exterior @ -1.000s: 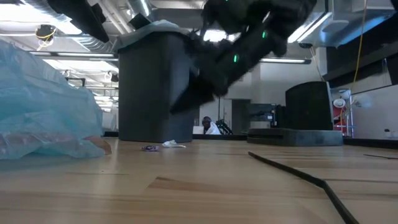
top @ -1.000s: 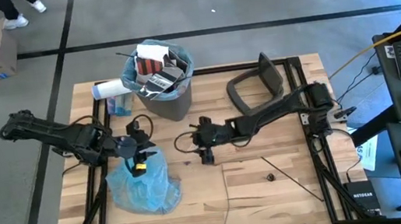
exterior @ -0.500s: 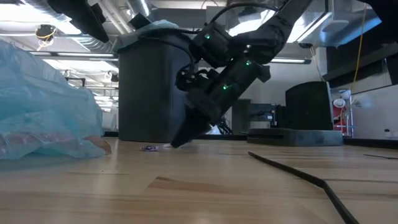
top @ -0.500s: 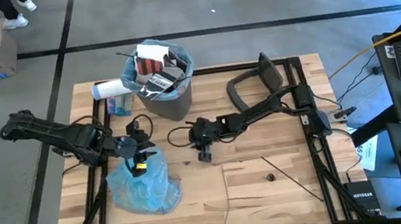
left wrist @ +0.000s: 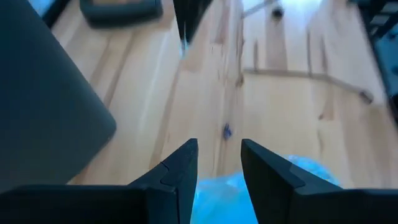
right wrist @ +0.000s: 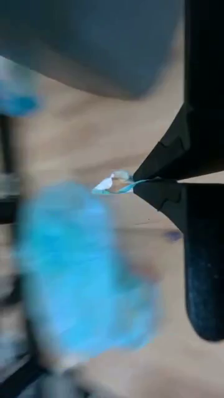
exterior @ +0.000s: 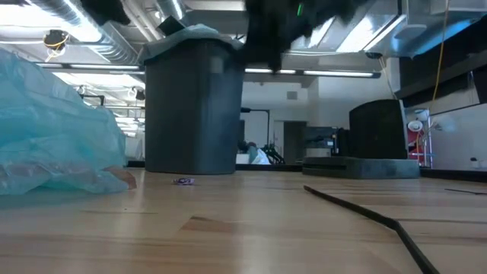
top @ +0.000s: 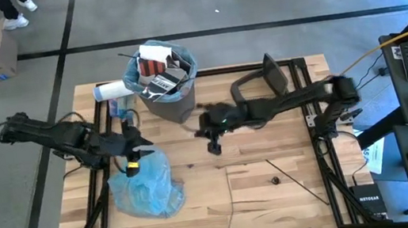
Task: Pick and place trash into bin
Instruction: Put the blue paper into the trash bin, then put the violet candy wrapper into the trash bin
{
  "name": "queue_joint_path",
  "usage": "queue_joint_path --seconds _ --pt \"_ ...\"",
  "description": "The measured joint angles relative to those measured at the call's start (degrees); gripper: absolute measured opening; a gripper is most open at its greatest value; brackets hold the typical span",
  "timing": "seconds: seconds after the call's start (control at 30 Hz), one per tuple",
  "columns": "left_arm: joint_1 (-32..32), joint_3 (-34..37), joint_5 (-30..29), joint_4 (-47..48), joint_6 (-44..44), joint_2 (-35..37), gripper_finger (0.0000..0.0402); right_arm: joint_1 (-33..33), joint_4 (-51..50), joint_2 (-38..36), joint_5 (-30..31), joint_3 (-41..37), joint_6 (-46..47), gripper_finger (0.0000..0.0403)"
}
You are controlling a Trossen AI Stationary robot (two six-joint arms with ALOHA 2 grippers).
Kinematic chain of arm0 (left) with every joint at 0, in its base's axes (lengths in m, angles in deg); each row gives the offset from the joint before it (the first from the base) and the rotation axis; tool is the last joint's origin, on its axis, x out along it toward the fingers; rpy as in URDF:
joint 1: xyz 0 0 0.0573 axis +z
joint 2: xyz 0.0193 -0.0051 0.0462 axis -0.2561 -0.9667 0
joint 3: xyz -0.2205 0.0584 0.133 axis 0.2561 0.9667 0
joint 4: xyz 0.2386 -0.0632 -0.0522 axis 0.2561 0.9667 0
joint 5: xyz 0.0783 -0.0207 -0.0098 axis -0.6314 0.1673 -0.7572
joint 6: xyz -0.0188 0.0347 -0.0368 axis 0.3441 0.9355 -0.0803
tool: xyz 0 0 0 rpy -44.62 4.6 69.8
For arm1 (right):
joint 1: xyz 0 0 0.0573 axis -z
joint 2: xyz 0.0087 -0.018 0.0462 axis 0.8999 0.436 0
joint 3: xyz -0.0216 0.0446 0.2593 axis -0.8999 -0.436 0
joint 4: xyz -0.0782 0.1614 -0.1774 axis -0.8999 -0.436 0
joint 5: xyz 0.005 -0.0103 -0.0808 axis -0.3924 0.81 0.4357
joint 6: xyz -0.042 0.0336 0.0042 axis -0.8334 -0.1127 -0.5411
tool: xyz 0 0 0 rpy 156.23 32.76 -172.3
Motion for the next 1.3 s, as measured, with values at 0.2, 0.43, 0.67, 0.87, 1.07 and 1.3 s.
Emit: queue_joint_path --seconds 0.2,0.43,0.67,0.87,1.07,1.3 --pt "0.0 -0.1 -4.6 -0.8 2.2 5.6 0.0117 0.0 12.4 -13.2 8.5 0.1 -1.1 0.0005" --pt "0.1 -0.1 -9.0 -3.5 6.6 7.6 0.0117 5.5 22.4 -12.7 14.1 4.8 -6.5 0.0005" --pt "0.1 -0.1 -9.0 -4.1 8.1 7.4 0.0117 11.0 13.3 -4.0 13.5 18.6 -7.3 0.0007" --pt "0.0 0.3 -8.0 -2.7 4.8 7.5 0.0117 12.2 -4.1 2.8 12.1 31.9 -7.6 0.0076" --pt "0.0 0.3 -6.0 -1.8 4.0 7.5 0.0117 12.0 -15.4 4.0 14.5 40.8 -7.8 0.0181" --pt "0.1 0.4 -6.0 -1.9 3.9 7.5 0.0117 7.9 -28.2 2.6 8.3 44.2 -7.6 0.0233"
